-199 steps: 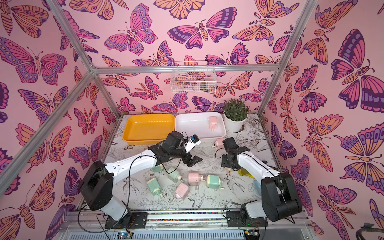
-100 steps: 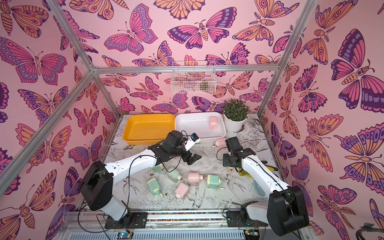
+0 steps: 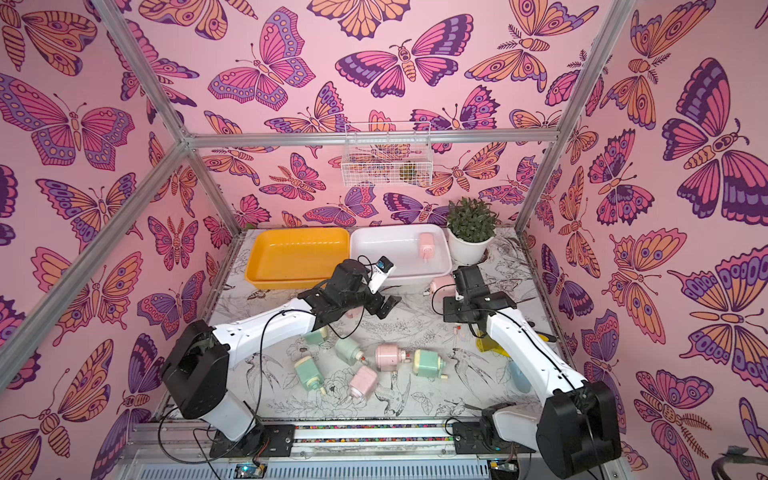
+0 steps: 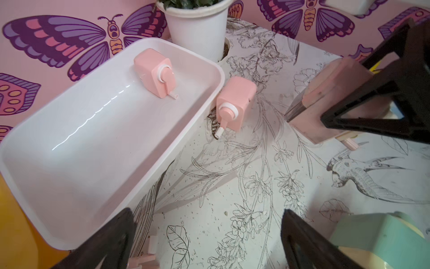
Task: Place the pencil sharpeners by color into the storage box
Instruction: Pick up the pencil sharpener from the center of the board, then place the pencil sharpener in the storage box.
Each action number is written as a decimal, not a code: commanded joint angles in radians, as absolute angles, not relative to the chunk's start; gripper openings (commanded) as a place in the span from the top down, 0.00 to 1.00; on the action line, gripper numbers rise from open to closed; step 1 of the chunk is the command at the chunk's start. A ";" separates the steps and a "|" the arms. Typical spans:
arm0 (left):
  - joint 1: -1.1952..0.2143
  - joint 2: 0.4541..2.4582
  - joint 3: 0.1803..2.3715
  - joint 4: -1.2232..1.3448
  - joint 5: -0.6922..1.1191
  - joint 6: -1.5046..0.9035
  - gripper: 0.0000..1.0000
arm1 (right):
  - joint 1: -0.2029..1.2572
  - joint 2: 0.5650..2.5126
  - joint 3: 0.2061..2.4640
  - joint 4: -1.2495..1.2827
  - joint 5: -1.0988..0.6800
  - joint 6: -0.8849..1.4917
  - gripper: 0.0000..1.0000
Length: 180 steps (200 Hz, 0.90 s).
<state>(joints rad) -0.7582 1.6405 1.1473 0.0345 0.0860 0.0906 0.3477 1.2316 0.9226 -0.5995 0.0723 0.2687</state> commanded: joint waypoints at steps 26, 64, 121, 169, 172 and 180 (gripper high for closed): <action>-0.761 1.661 1.140 0.088 0.046 0.029 0.00 | 0.351 1.243 0.970 -0.261 0.047 0.302 1.00; -0.761 1.655 1.134 0.087 0.014 0.012 0.00 | 0.351 1.380 1.099 -0.194 -0.033 0.285 1.00; -0.761 1.641 1.118 0.080 -0.062 -0.009 0.00 | 0.351 1.595 1.326 -0.213 -0.105 0.169 1.00; -0.762 1.636 1.128 0.050 -0.052 -0.041 0.00 | 0.351 1.891 1.672 -0.375 -0.083 0.079 1.00; -0.761 1.636 1.128 0.050 -0.052 -0.043 0.00 | 0.351 1.911 1.688 -0.383 -0.078 0.075 1.00; -0.761 1.641 1.130 0.047 -0.055 -0.050 0.00 | 0.352 1.953 1.746 -0.415 -0.067 0.056 1.00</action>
